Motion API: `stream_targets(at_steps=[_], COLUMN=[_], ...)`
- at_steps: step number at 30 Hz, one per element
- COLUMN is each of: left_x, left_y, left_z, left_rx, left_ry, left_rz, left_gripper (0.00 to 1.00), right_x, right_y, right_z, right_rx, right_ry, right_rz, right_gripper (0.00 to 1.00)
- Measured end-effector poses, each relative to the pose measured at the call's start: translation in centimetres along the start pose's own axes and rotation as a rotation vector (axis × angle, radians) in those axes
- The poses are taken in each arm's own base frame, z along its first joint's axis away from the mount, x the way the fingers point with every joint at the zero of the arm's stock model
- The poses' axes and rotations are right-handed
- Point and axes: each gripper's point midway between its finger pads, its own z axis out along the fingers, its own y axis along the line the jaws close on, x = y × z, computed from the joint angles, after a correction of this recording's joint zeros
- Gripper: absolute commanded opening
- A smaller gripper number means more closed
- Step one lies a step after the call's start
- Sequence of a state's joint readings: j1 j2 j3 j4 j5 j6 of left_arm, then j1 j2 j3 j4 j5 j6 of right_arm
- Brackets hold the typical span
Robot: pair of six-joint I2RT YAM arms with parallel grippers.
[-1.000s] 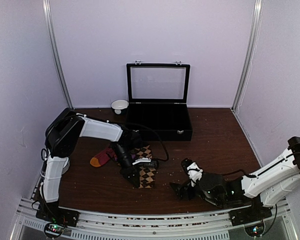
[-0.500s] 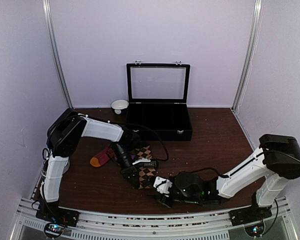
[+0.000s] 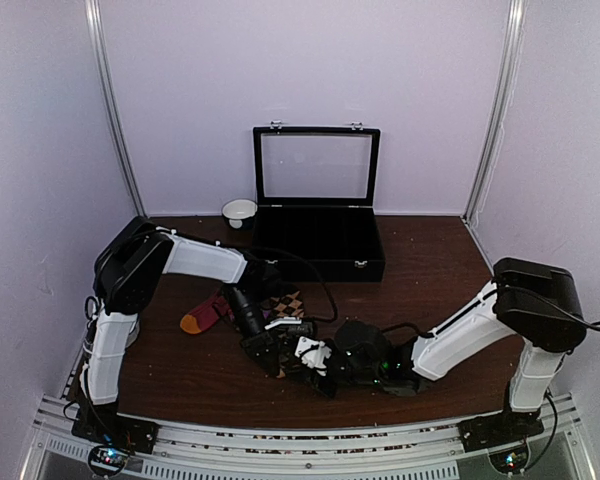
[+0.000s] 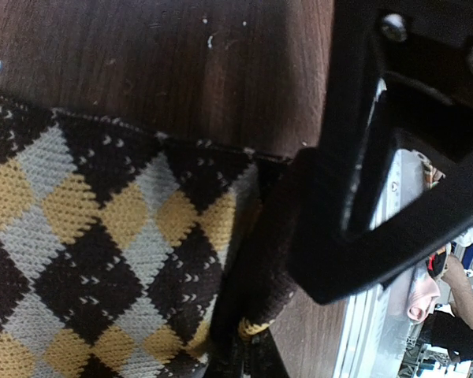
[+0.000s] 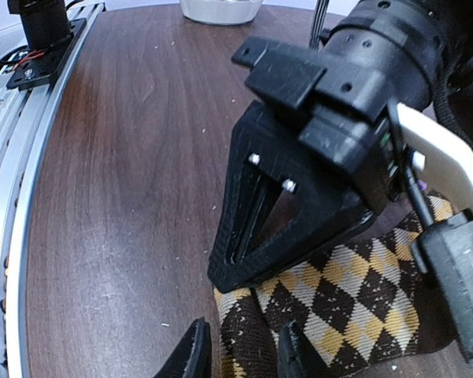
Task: Roll the socks
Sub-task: Roll the sock at the center of the board.
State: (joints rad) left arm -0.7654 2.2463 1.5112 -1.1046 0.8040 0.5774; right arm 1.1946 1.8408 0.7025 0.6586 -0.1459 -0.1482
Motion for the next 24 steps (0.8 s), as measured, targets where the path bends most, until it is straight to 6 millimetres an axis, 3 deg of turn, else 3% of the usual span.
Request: stream_targets(at_steps=[4,10,14,16,24], left_x=[0.0,0.0,0.1,0.3,1.0], left_y=[0.0,0.0,-0.2,-0.7,-1.1], left_z=[0.0,0.0,-0.1,-0.3,-3.0], left_rx=[0.0,0.001,0.005,0.006,-0.224], left_ry=[0.0,0.001,0.002,0.006,-0.02], left_rz=[0.001,0.007,0.016,0.02,0.166], left_gripper=[0.04,0.08,0.35,0.42,0.5], right_x=[0.9,2.2,2.4,2.3,2.6], right_y=[0.2,0.5,0.3,0.1,-0.1], right_z=[0.3,0.8,1.0,1.1,1.0], right_rx=[-0.022,-0.044,-0.057,-0.072,-0.125], right_ry=[0.019,0.047,0.048,0.044,0.057], right_rz=[0.015,0.044,0.087,0.123,0.349], right_gripper=[0.24,0.01,0.0,0.0,0.0])
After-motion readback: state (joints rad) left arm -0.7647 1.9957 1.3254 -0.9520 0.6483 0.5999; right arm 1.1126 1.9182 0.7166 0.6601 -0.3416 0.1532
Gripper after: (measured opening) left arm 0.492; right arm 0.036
